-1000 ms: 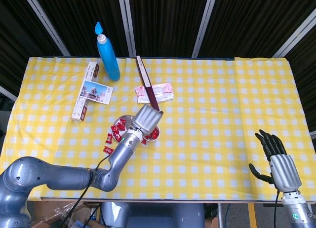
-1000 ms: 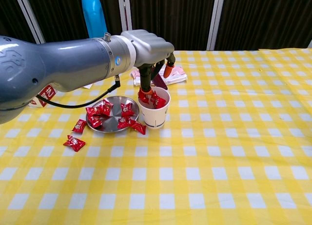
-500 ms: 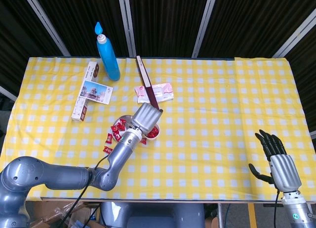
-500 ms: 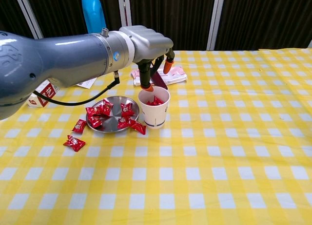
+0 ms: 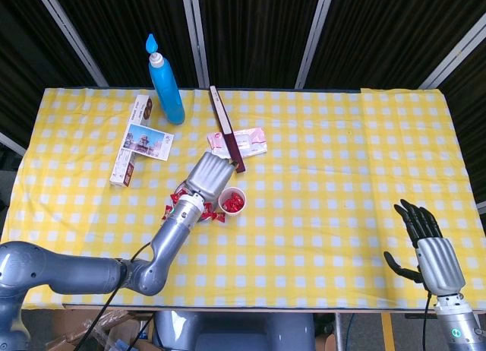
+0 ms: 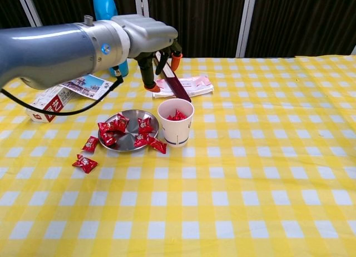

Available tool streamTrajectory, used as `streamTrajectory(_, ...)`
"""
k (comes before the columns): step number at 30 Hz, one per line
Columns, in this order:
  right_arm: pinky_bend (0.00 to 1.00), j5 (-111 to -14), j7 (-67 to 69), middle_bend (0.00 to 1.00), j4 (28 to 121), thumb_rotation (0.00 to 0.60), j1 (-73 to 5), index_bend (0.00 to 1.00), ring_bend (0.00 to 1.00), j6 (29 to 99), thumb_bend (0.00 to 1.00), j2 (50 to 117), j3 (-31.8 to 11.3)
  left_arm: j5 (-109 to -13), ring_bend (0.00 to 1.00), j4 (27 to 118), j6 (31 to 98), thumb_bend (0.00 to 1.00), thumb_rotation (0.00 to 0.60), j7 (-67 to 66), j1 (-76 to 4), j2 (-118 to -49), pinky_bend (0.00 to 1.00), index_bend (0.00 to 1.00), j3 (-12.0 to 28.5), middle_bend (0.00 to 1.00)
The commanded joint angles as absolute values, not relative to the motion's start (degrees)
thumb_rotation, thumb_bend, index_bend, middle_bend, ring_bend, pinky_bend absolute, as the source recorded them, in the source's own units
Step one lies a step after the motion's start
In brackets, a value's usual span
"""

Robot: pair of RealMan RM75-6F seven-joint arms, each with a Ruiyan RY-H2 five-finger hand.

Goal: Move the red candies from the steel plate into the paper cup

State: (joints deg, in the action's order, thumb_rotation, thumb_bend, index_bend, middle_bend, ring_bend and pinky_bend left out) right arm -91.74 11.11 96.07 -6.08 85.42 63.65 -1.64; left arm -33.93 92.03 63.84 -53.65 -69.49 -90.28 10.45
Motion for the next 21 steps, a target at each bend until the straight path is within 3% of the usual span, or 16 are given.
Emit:
streamTrajectory(1,0.0,-91.72,10.96,0.0,96.07,0.6,-6.09,0.0,0.0,85.4,0.39,63.7,-1.65,-34.98,0.86,97.33,65.33,0.24,0.6,-51.61,-66.05,-85.91,0.96,0.38,8.33,0.51)
streamTrajectory(5,0.0,-91.56,10.6,0.0,96.07,0.6,-6.08,0.0,0.0,85.32,0.39,63.79,-1.67,-37.6,0.87,103.32,66.29,0.24,0.6,-50.3,-62.32,-81.11,0.96,0.37,4.19,0.57)
streamTrajectory(9,0.0,-91.44,10.29,0.0,96.06,0.6,-6.07,0.0,0.0,85.39,0.39,63.87,-1.79,-41.15,0.92,106.8,66.76,0.24,0.6,-47.5,-58.44,-78.38,0.97,0.36,0.15,0.82)
streamTrajectory(12,0.0,-91.55,9.94,0.0,96.03,0.6,-6.04,0.0,0.0,85.42,0.39,63.96,-1.73,-44.16,0.95,107.97,66.0,0.24,0.6,-45.3,-55.88,-76.68,0.98,0.37,-2.87,0.89)
streamTrajectory(21,0.0,-91.75,9.16,0.0,95.99,0.6,-6.03,0.0,0.0,85.38,0.39,64.22,-1.59,-50.02,0.97,107.1,64.23,0.27,0.6,-42.5,-51.32,-75.62,0.99,0.4,-7.89,0.93)
